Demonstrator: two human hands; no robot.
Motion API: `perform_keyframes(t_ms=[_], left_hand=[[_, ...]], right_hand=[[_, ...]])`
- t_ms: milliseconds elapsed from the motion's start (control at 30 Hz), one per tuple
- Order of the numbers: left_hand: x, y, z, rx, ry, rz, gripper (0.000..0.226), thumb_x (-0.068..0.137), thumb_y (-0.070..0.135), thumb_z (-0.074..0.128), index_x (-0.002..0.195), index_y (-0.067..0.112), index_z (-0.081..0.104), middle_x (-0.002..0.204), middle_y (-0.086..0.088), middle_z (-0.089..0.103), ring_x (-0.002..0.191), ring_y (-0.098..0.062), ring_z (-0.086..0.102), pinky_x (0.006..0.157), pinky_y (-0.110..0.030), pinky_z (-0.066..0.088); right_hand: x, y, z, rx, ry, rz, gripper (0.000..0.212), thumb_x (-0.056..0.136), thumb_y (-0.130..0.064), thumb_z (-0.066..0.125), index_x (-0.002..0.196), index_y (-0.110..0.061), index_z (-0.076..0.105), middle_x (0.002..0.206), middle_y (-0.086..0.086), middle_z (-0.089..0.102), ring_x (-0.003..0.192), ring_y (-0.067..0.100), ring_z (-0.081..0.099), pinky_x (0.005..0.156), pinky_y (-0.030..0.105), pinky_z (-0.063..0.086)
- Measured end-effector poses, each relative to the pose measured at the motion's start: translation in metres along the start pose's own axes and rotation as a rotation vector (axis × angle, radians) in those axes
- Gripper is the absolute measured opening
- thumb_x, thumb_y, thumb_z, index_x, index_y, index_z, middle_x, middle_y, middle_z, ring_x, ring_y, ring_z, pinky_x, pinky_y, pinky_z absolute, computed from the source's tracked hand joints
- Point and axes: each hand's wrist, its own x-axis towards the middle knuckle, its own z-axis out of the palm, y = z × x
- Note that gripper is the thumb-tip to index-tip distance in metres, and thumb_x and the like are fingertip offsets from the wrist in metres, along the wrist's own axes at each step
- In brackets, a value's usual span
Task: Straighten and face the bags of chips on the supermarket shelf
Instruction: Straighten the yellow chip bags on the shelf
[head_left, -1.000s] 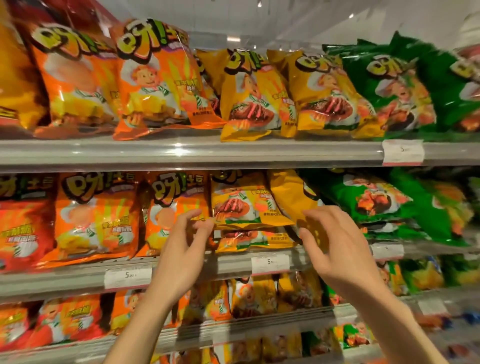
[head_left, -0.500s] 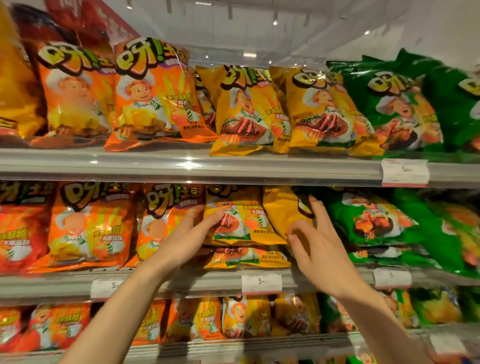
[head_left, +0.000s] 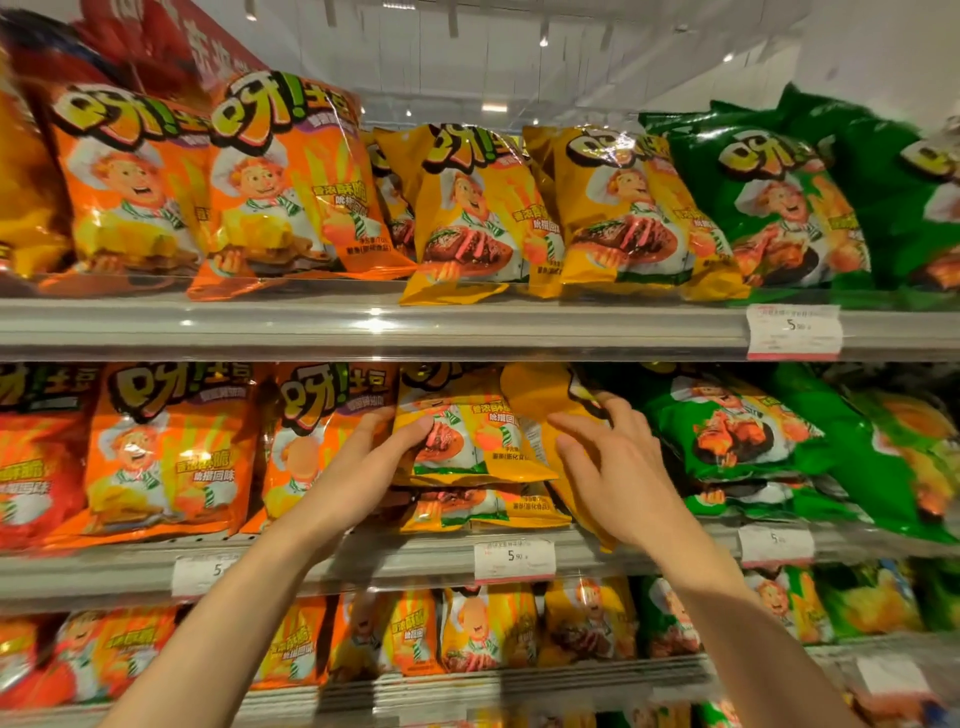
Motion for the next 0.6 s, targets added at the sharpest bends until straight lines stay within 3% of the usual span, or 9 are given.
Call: perform_keyframes(t_ms=[133, 200, 267, 333, 400, 500, 600], left_hand=[[0.001, -0.002, -0.003, -0.024, -0.01, -0.002, 0.057, 0.093, 0.05, 0.058, 0.143, 0.029, 0.041, 0.106, 0.016, 0.065, 0.092, 0.0, 0.064, 0.068, -0.018, 0.044], [0.0, -0.003, -0.004, -0.037, -0.019, -0.004, 0.055, 0.093, 0.049, 0.059, 0.141, 0.03, 0.042, 0.108, 0.013, 0.067, 0.094, -0.004, 0.066, 0.07, -0.02, 0.047], [-0.001, -0.003, -0.004, -0.051, -0.024, -0.005, 0.051, 0.094, 0.048, 0.058, 0.139, 0.031, 0.043, 0.109, 0.013, 0.067, 0.095, -0.004, 0.066, 0.069, -0.022, 0.049], [-0.002, -0.003, -0.004, -0.056, -0.03, 0.001, 0.05, 0.094, 0.048, 0.058, 0.138, 0.032, 0.042, 0.108, 0.015, 0.066, 0.094, -0.002, 0.065, 0.068, -0.021, 0.047], [-0.002, -0.002, -0.003, -0.053, -0.021, 0.005, 0.047, 0.095, 0.048, 0.057, 0.136, 0.032, 0.042, 0.106, 0.017, 0.064, 0.091, 0.001, 0.063, 0.067, -0.019, 0.045], [0.0, -0.006, -0.002, -0.055, -0.002, 0.028, 0.058, 0.094, 0.048, 0.058, 0.145, 0.027, 0.04, 0.107, 0.018, 0.064, 0.091, 0.002, 0.064, 0.069, -0.018, 0.048], [-0.001, -0.005, 0.0, -0.047, 0.006, 0.042, 0.06, 0.095, 0.047, 0.057, 0.148, 0.027, 0.037, 0.106, 0.02, 0.061, 0.089, 0.006, 0.061, 0.057, -0.007, 0.046]], right_hand=[[-0.008, 0.003, -0.013, 0.351, -0.015, 0.105, 0.032, 0.103, -0.035, 0.045, 0.134, -0.032, 0.035, 0.13, -0.002, 0.052, 0.107, 0.01, 0.056, 0.091, 0.029, 0.041], [-0.006, 0.005, -0.011, 0.408, -0.032, 0.154, 0.055, 0.102, -0.037, 0.048, 0.149, -0.029, 0.02, 0.151, -0.003, 0.038, 0.134, 0.012, 0.043, 0.108, 0.031, 0.036], [0.002, 0.007, -0.006, 0.367, -0.104, 0.186, 0.071, 0.1, -0.046, 0.049, 0.157, -0.029, 0.011, 0.163, -0.004, 0.019, 0.148, 0.016, 0.024, 0.118, 0.037, 0.025], [0.009, 0.011, -0.002, 0.331, -0.151, 0.22, 0.078, 0.096, -0.053, 0.051, 0.158, -0.029, 0.01, 0.164, -0.002, 0.019, 0.149, 0.02, 0.024, 0.12, 0.041, 0.025], [0.013, 0.015, 0.0, 0.313, -0.121, 0.235, 0.079, 0.094, -0.054, 0.055, 0.157, -0.028, 0.015, 0.161, 0.0, 0.029, 0.145, 0.022, 0.032, 0.117, 0.042, 0.031], [0.008, 0.015, 0.006, 0.239, 0.021, 0.215, 0.073, 0.092, -0.05, 0.061, 0.152, -0.023, 0.03, 0.149, 0.002, 0.045, 0.136, 0.023, 0.042, 0.111, 0.039, 0.038], [0.004, 0.01, 0.01, 0.219, 0.153, 0.199, 0.07, 0.091, -0.047, 0.065, 0.148, -0.02, 0.036, 0.14, 0.002, 0.049, 0.131, 0.022, 0.043, 0.104, 0.034, 0.037]])
